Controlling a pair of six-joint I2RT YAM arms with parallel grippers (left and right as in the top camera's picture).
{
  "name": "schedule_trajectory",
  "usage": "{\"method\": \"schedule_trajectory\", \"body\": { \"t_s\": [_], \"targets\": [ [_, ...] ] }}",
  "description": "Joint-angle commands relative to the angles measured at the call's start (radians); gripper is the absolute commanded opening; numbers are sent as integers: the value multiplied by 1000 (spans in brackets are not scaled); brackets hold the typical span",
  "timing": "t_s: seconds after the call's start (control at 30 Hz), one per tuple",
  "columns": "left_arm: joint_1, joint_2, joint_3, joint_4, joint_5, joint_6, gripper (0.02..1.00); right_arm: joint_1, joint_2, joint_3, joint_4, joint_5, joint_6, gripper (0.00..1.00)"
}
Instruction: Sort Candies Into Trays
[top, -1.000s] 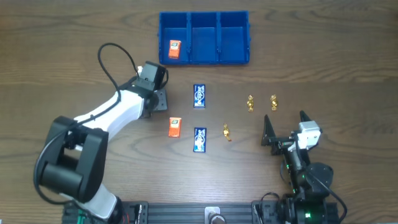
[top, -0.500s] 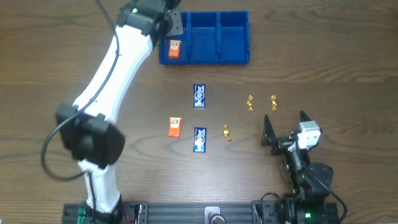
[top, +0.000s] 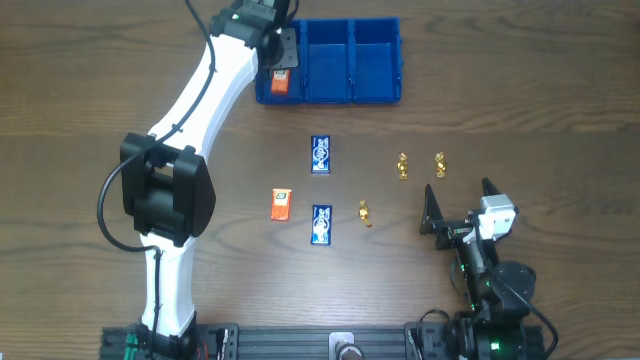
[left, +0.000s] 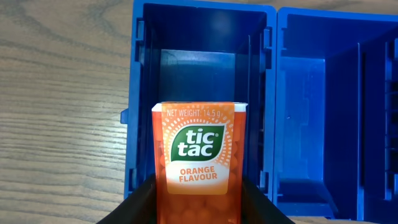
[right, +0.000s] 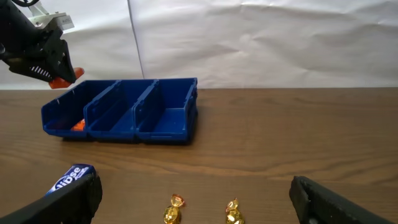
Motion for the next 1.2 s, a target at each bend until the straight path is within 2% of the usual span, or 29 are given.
{"method": "schedule_trajectory", "body": {
  "t_s": [0.03, 0.07, 0.1, 0.2, 0.37, 0.5, 0.7, 0.83, 1.2],
  "targets": [
    [1, 13, 23, 24, 5, 27, 695, 7, -5, -4, -2, 9, -9, 998],
    [1, 8, 23, 28, -6, 26, 855, 7, -5, -4, -2, 9, -9, 998],
    [0, -4, 23, 26, -16, 26, 921, 7, -5, -4, -2, 9, -9, 998],
    [-30, -136, -56, 53, -84, 25, 954, 7, -5, -4, -2, 9, -9, 998],
    [-101, -585, -552, 322, -100, -41, 991, 7, -5, -4, -2, 9, -9, 998],
    [-221, -856, -894, 318, -107, -85, 996, 7, -5, -4, -2, 9, -9, 998],
    [-340, -856, -1154, 259, -106, -245, 969, 7, -5, -4, -2, 9, -9, 998],
    [-380, -767, -1220, 290, -106, -323, 956, 7, -5, -4, -2, 9, -9, 998],
    [-374, -613, -1220, 324, -98, -361, 919, 7, -5, -4, -2, 9, -9, 998]
  ]
}}
